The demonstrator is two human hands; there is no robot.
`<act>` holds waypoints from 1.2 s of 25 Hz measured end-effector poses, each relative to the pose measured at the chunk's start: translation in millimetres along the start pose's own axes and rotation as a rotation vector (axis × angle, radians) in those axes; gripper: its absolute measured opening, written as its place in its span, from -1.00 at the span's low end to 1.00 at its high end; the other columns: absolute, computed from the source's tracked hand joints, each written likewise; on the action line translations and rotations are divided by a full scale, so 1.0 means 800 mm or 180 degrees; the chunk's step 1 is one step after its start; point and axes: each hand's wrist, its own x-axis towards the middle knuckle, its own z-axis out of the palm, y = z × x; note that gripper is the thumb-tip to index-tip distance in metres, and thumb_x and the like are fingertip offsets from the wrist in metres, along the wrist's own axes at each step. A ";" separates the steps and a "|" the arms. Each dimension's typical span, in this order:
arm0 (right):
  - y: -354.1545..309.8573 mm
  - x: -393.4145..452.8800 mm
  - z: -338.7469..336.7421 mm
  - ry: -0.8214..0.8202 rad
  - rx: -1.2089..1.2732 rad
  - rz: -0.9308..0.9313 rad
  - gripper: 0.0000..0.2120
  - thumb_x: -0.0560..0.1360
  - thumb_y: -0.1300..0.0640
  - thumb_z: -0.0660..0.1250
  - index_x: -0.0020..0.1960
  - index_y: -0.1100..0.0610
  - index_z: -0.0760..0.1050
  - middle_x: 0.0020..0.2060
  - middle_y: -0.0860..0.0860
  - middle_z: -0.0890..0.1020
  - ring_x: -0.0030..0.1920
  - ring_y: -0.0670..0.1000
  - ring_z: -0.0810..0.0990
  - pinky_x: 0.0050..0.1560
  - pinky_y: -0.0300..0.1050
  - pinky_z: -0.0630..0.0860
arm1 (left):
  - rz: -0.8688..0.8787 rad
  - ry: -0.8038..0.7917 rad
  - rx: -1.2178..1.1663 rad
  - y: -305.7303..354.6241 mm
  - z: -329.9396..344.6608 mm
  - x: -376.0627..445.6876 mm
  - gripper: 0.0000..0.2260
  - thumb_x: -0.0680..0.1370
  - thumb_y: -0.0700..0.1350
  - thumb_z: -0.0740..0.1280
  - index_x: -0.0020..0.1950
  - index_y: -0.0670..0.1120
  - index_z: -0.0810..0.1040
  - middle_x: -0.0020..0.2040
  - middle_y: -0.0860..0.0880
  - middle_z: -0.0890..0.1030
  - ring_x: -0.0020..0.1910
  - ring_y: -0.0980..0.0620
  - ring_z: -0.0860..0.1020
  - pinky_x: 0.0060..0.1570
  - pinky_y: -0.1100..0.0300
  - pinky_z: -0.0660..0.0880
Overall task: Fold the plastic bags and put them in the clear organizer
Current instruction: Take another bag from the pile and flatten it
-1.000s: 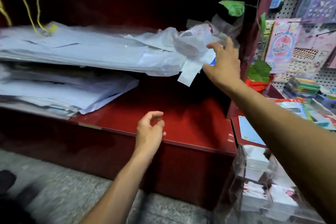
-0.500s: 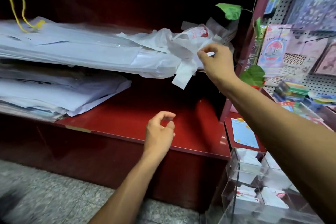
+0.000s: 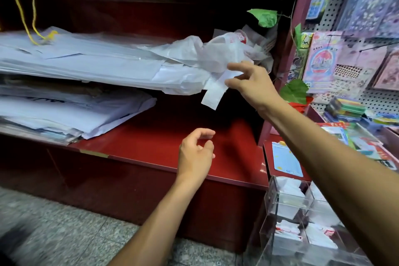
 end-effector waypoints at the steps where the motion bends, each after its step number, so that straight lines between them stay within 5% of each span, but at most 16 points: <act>1: 0.006 -0.012 0.000 0.0025 0.0215 -0.0057 -0.61 0.45 0.25 0.45 0.27 0.18 0.57 0.06 -0.01 0.57 -0.08 -0.09 0.58 -0.07 -0.35 0.44 | 0.0034 0.0049 -0.0068 0.003 0.001 0.001 -0.76 0.53 -0.29 0.28 -0.02 0.03 0.63 -0.05 0.09 0.66 -0.40 0.11 0.58 -0.34 0.23 0.45; 6: 0.020 -0.070 -0.008 -0.0214 0.0621 -0.0248 -0.80 0.44 0.32 0.45 -0.02 0.08 0.66 -0.12 -0.04 0.66 -0.10 -0.11 0.58 0.01 -0.30 0.47 | 0.0237 0.0346 -0.0890 0.040 0.005 0.010 -0.91 0.55 -0.10 0.36 0.01 0.08 0.60 -0.04 0.02 0.67 -0.28 0.10 0.61 -0.43 0.26 0.45; 11: 0.014 -0.119 -0.014 -0.0709 0.0899 0.0079 -0.84 0.45 0.34 0.45 -0.22 0.11 0.67 -0.23 -0.03 0.69 -0.17 -0.14 0.59 -0.06 -0.33 0.46 | -0.0179 0.0018 -0.1648 0.066 0.007 0.012 -0.50 0.46 0.23 0.33 0.32 0.02 0.52 0.16 0.02 0.67 0.11 0.03 0.64 -0.10 0.13 0.57; 14: 0.011 -0.141 -0.008 -0.0964 0.0838 0.0099 -0.78 0.46 0.26 0.46 -0.35 0.10 0.63 -0.43 -0.03 0.59 -0.31 -0.15 0.48 -0.21 -0.29 0.38 | -0.0404 -0.0070 -0.1860 0.069 0.009 0.009 -0.50 0.52 0.05 0.43 0.42 -0.03 0.41 0.15 -0.03 0.67 0.13 -0.03 0.65 -0.10 0.11 0.58; 16: 0.016 -0.146 -0.008 -0.0182 0.0866 0.0038 -0.68 0.48 0.11 0.43 -0.41 0.20 0.57 -0.47 0.15 0.53 -0.35 -0.07 0.43 -0.26 -0.16 0.32 | -0.0486 -0.0039 -0.1983 0.069 0.012 0.009 -0.52 0.51 -0.19 0.44 0.40 -0.08 0.41 0.12 -0.11 0.68 0.09 -0.07 0.65 -0.07 0.10 0.58; 18: 0.024 -0.141 -0.013 0.0929 0.0883 0.0116 -0.70 0.45 -0.03 0.41 -0.31 0.17 0.54 -0.42 0.14 0.54 -0.39 0.02 0.47 -0.30 -0.07 0.38 | -0.0479 0.0053 -0.2018 0.067 0.014 0.010 -0.54 0.48 -0.34 0.41 0.36 -0.11 0.46 0.05 -0.13 0.69 -0.02 -0.03 0.66 -0.07 0.13 0.56; 20: 0.031 -0.132 -0.019 0.1372 0.0690 0.0242 -0.80 0.39 -0.07 0.48 -0.06 -0.10 0.51 -0.08 0.00 0.60 -0.19 0.08 0.61 -0.13 0.08 0.56 | -0.0430 0.0129 -0.1890 0.065 0.016 0.010 -0.58 0.46 -0.41 0.36 0.29 -0.13 0.52 -0.10 -0.08 0.69 -0.10 0.00 0.64 -0.06 0.12 0.54; 22: 0.039 -0.121 -0.023 0.1076 0.0262 0.0182 -0.34 0.34 0.00 0.54 0.34 -0.18 0.30 0.32 -0.08 0.39 0.25 0.02 0.50 0.22 -0.02 0.49 | -0.0412 0.0071 -0.1671 0.060 0.018 0.008 -0.63 0.43 -0.44 0.29 0.17 -0.15 0.59 -0.20 -0.06 0.65 -0.16 -0.01 0.58 -0.13 0.11 0.51; 24: 0.042 -0.104 -0.024 0.0871 0.0141 0.0070 -0.04 0.31 0.05 0.58 0.52 -0.13 0.08 0.47 -0.10 0.21 0.44 -0.05 0.31 0.38 -0.05 0.38 | -0.0481 -0.0025 -0.1398 0.048 0.021 0.006 -0.71 0.35 -0.40 0.22 -0.06 -0.17 0.62 -0.22 -0.09 0.60 -0.21 -0.03 0.50 -0.24 0.13 0.41; 27: 0.050 -0.074 -0.023 0.0462 0.0000 0.0310 0.07 0.30 0.08 0.59 0.57 -0.12 -0.04 0.51 -0.05 0.22 0.45 -0.06 0.28 0.41 -0.08 0.31 | -0.0781 -0.0022 -0.0962 0.041 0.024 0.002 -0.88 0.29 -0.33 0.20 -0.31 -0.22 0.52 -0.33 -0.07 0.52 -0.28 -0.02 0.45 -0.26 0.14 0.34; 30: 0.067 -0.059 -0.014 0.0245 0.0019 0.0434 -0.39 0.35 0.21 0.51 0.34 -0.08 0.45 0.11 -0.05 0.63 0.02 -0.10 0.56 0.02 -0.20 0.49 | -0.0976 -0.0090 -0.0648 0.040 0.021 -0.004 -0.74 0.43 -0.39 0.18 -0.40 -0.12 0.40 -0.53 0.09 0.44 -0.51 0.13 0.43 -0.50 0.34 0.31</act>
